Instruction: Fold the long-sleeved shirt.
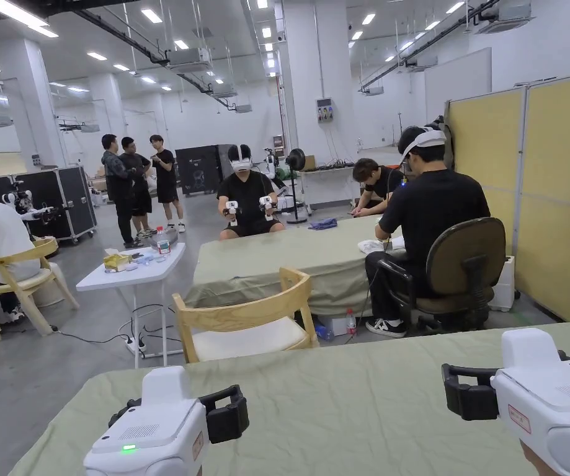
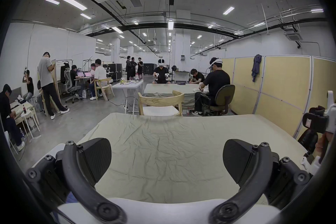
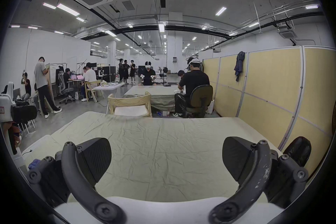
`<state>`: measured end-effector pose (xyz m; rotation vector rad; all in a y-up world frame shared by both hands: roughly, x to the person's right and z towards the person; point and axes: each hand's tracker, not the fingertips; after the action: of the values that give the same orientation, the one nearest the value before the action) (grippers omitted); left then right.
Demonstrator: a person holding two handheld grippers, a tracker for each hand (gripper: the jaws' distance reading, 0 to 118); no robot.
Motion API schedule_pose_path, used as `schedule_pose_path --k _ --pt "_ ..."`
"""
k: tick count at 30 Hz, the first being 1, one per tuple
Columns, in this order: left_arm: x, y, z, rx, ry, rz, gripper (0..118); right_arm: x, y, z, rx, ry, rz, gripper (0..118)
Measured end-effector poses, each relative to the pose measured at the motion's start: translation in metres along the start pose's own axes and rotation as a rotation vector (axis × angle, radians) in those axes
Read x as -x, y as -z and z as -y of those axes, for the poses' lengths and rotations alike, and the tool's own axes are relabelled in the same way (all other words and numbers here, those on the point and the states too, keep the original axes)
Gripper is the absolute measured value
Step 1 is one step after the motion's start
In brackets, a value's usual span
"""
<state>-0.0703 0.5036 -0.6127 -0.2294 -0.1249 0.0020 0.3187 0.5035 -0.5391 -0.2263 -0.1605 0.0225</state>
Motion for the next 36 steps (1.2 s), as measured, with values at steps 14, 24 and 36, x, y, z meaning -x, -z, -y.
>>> schedule_pose_path --k 14,24,36 --pt "0.005 0.0021 -0.0031 0.001 0.01 0.01 118 0.0003 0.001 -0.0006 0.004 0.003 0.005 118" --pt "0.007 0.0034 -0.0019 0.005 0.009 0.008 118 0.0002 0.0032 0.002 0.014 0.004 0.003 118" --pt "0.0073 0.0055 -0.0004 0.009 0.012 0.003 118 -0.0015 0.0057 0.0059 0.021 0.023 0.001 118"
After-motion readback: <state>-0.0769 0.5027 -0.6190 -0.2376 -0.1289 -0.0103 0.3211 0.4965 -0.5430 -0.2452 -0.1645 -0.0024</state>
